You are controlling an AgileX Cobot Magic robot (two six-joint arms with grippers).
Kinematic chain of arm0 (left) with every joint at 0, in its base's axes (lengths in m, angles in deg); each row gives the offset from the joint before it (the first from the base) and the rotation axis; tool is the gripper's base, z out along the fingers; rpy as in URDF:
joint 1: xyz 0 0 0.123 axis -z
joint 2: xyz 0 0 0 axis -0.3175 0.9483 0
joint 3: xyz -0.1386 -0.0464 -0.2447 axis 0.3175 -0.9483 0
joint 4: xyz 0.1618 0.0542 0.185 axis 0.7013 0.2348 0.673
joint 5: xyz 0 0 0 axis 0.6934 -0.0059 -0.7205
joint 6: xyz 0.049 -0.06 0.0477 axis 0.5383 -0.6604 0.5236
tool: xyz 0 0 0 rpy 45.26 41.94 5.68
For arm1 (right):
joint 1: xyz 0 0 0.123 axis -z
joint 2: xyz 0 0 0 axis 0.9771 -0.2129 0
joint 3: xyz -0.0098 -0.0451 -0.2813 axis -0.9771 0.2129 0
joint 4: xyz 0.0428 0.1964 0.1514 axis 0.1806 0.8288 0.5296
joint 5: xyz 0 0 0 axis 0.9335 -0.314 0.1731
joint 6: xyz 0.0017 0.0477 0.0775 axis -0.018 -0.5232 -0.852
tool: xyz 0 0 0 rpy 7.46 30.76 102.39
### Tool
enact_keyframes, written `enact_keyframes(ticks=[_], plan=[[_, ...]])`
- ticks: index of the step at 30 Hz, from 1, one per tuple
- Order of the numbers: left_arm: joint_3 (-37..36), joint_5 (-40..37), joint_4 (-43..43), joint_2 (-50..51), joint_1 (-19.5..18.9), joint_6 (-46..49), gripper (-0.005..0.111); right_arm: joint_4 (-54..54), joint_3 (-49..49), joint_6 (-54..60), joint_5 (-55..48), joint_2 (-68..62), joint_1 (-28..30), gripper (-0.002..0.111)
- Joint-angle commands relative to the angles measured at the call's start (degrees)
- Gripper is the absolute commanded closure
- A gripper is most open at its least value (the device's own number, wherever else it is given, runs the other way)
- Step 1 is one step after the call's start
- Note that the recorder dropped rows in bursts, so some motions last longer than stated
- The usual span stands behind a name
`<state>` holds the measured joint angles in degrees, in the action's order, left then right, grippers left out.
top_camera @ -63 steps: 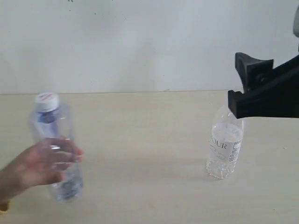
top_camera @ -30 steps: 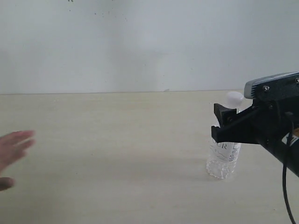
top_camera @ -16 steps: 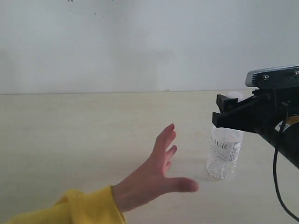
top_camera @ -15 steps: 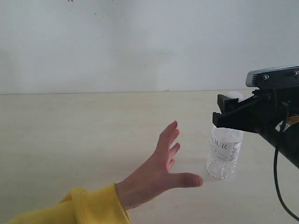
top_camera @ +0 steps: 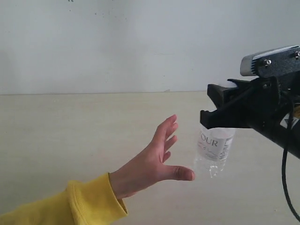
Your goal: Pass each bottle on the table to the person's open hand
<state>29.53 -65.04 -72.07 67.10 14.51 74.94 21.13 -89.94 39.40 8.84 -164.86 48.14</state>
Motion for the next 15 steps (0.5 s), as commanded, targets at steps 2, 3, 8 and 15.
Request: enact_keyframes(ticks=[2,3,8,15], plan=[[0.11,-0.13,0.03,-0.15,-0.15,-0.26,0.103,-0.96,-0.3,-0.1,-1.66,2.52,-8.9,0.108],[0.11,-0.13,0.03,-0.15,-0.15,-0.26,0.103,-0.96,-0.3,-0.75,-0.87,2.42,-9.93,0.108],[0.11,-0.13,0.03,-0.15,-0.15,-0.26,0.103,-1.1,-1.04,-1.76,0.83,2.42,-12.96,0.108],[0.11,-0.13,0.03,-0.15,-0.15,-0.26,0.103,-1.18,-3.66,-3.68,0.13,2.42,-14.39,0.104]])
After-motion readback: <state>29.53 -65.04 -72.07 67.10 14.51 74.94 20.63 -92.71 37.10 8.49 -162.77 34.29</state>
